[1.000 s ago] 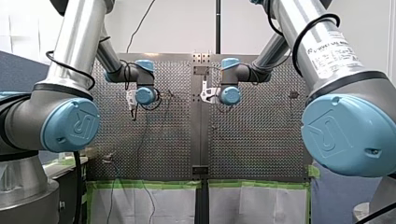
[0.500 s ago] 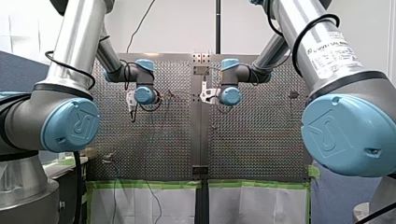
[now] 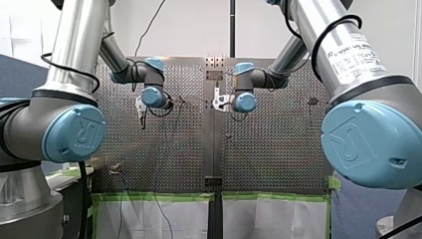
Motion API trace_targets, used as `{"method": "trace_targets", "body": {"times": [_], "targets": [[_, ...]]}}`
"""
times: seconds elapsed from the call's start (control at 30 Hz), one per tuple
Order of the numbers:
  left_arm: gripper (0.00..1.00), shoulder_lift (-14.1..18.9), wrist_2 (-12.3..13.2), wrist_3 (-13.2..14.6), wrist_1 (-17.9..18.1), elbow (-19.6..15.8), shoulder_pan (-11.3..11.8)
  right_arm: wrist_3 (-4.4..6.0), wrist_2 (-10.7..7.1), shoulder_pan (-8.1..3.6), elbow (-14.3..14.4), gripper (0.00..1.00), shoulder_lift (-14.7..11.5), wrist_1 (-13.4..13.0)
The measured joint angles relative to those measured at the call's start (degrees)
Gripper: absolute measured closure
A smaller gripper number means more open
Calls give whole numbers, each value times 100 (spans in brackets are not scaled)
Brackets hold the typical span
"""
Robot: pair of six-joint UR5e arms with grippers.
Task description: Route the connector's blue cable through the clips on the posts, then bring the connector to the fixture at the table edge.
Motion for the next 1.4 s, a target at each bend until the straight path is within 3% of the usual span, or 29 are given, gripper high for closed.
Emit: {"method": "trace_targets", "body": {"times": [0.4,0.57,1.4], "targets": [[1,516,472,-479,-318,-452,-66,0,-25,21,-4,100,1,3],[1,692,583,-557,-353,-500,-106,10,-26,27,-4,100,1,3],[1,743,587,-494,-407,-508,-335,18,-43,47,-1,100,0,79]]}}
